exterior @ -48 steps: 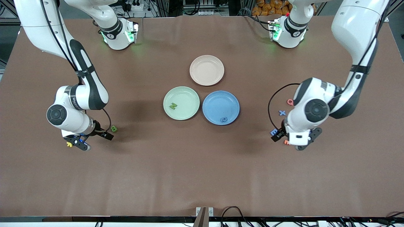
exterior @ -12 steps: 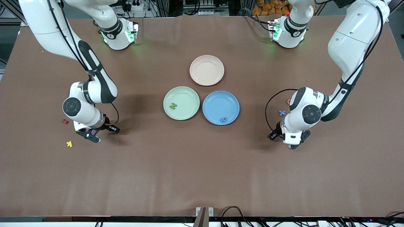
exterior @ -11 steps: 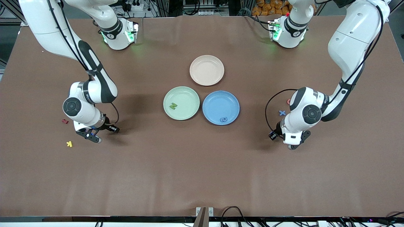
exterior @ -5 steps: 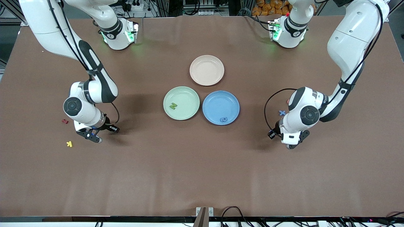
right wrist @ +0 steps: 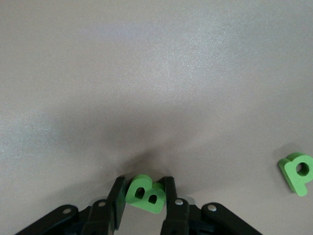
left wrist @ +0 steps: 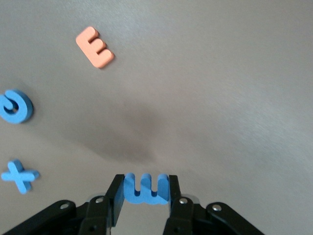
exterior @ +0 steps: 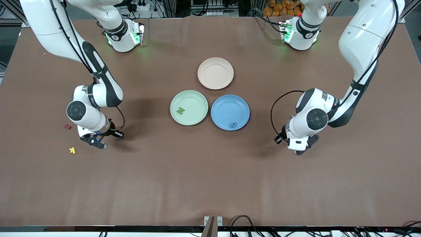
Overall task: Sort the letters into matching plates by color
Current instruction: 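Carry the green B and blue m to matching plates with both grippers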
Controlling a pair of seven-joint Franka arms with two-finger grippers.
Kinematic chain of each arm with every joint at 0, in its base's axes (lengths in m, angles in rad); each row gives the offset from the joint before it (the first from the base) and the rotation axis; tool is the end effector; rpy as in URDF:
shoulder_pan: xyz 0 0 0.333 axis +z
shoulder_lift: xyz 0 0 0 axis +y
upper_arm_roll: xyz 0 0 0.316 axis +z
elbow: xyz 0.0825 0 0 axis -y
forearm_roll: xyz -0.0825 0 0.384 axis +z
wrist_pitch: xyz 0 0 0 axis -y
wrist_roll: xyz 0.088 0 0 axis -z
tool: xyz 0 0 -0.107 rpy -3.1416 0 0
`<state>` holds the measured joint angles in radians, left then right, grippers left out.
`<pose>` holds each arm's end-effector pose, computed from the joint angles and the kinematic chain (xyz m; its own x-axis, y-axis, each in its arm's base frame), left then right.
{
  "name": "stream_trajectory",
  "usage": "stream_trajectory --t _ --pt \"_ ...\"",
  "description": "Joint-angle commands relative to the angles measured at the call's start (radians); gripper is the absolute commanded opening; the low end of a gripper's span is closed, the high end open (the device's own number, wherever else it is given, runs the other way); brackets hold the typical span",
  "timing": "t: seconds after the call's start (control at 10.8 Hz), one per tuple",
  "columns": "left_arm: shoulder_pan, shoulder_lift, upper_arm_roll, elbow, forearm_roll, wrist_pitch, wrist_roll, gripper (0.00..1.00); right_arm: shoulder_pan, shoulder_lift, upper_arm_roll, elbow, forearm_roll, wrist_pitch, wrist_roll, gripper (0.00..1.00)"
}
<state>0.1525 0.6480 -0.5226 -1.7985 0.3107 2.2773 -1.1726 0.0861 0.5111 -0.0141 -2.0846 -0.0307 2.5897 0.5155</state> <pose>0.6123 -0.2038 0.2199 0.7802 0.6173 -0.1011 0.6188 -0.7853 -0.0199 0.5822 0.0425 0.1754 0.9149 -0.4036 0.0057 -0.4036 -0.9146 0.0230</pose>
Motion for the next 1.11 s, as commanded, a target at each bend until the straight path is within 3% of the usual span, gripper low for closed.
stream_trajectory --t 0.0,0.28,0.56,1.02 --pt "-0.004 -0.011 -0.043 0.034 0.005 -0.059 -0.08 0.0 -0.022 -0.038 0.011 -0.029 -0.032 -0.008 -0.04 0.2" --pt "-0.04 -0.011 -0.054 0.042 0.005 -0.061 -0.151 0.0 -0.023 -0.098 0.035 0.001 -0.02 -0.136 -0.029 0.2" --pt "-0.119 -0.008 -0.054 0.063 0.005 -0.061 -0.263 0.0 -0.003 -0.132 0.086 0.001 0.018 -0.151 0.006 0.2" --pt "-0.211 -0.002 -0.053 0.07 0.007 -0.061 -0.395 0.0 0.185 -0.14 0.128 0.005 0.022 -0.16 0.217 0.2"
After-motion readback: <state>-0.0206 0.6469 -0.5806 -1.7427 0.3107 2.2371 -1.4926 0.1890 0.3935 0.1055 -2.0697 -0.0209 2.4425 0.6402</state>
